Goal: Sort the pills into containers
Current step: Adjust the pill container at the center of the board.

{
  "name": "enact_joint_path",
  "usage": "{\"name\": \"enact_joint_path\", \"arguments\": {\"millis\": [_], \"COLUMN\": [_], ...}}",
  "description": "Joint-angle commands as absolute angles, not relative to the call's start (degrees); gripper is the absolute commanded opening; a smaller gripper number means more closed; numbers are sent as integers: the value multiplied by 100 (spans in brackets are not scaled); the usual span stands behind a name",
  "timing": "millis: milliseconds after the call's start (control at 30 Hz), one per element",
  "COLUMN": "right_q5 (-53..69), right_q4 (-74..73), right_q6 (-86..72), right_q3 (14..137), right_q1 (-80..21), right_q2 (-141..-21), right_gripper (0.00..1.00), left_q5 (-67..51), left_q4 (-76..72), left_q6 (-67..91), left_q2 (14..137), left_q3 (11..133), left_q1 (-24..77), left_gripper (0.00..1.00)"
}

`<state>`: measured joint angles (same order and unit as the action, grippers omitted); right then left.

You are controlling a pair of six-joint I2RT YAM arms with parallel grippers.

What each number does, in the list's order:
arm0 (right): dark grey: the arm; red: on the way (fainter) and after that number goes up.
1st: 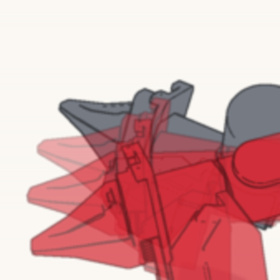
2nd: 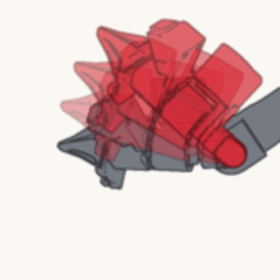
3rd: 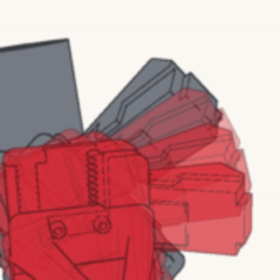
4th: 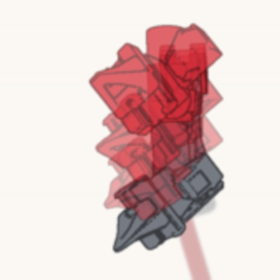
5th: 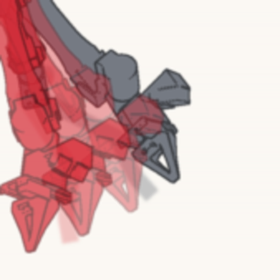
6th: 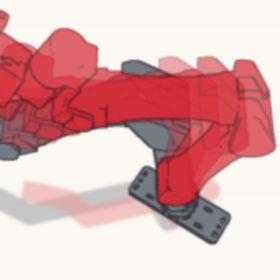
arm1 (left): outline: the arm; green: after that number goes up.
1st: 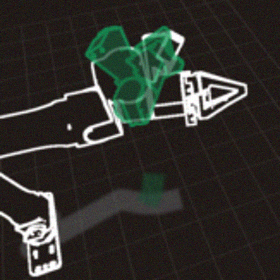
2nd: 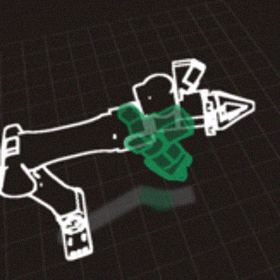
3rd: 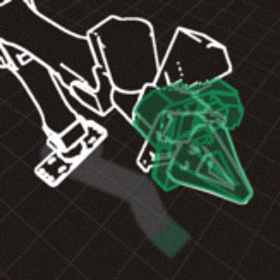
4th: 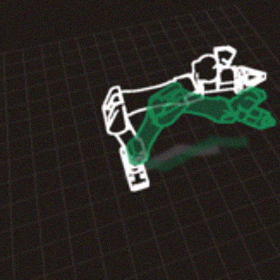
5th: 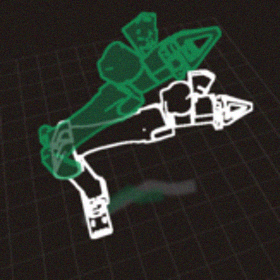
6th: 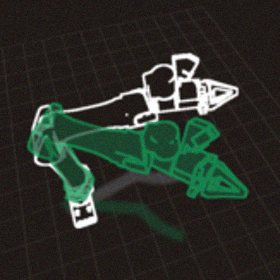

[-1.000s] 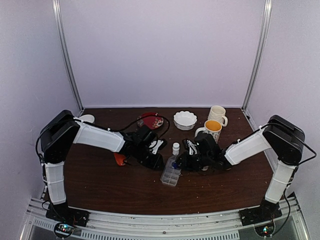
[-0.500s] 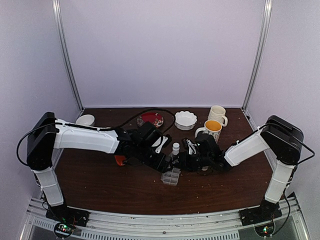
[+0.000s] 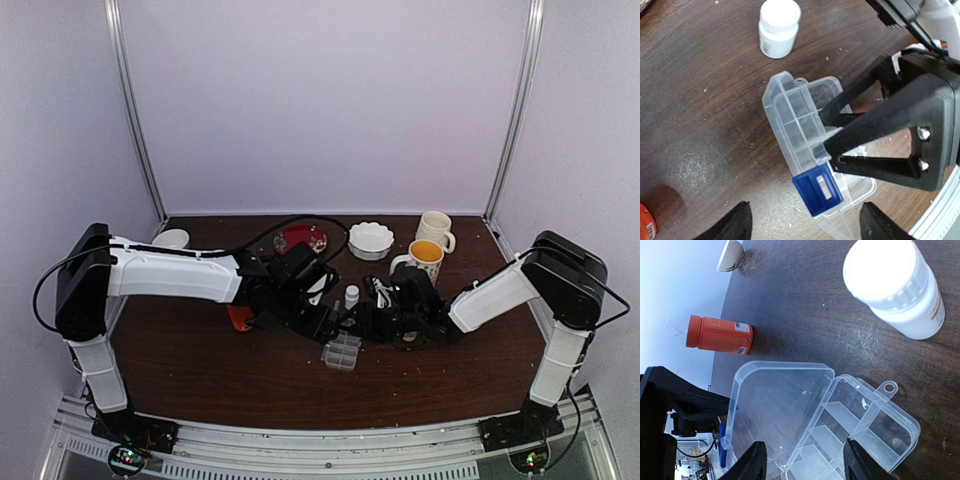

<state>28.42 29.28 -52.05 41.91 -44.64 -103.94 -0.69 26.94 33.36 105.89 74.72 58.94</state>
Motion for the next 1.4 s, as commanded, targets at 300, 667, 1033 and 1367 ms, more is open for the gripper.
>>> {"name": "enact_joint_path", "arguments": {"millis": [300, 667, 1033, 1367], "right_q5": [2611, 2539, 2476, 2438], "right_q4": [2342, 2119, 1770, 1627], "right_q6": [-5003, -4840, -4630, -4529], "right_q3": [4193, 4236, 4350, 4365], "right_q1": [-4456, -4456, -4456, -4456], "right_q2": [-10302, -10270, -10158, -10076], "right_gripper": [52, 51, 50, 49], "left_q5": [-402, -747, -151, -206], "left_q4": [2006, 1846, 2371, 2436], "left_q6": [3917, 3919, 3781, 3633], "left_q2": [10031, 10465, 10868, 10991], "left_q3": [6499, 6321, 6537, 6705], "left_q1": [5408, 5197, 5196, 5243], "left_gripper": [38, 31, 28, 25]}}
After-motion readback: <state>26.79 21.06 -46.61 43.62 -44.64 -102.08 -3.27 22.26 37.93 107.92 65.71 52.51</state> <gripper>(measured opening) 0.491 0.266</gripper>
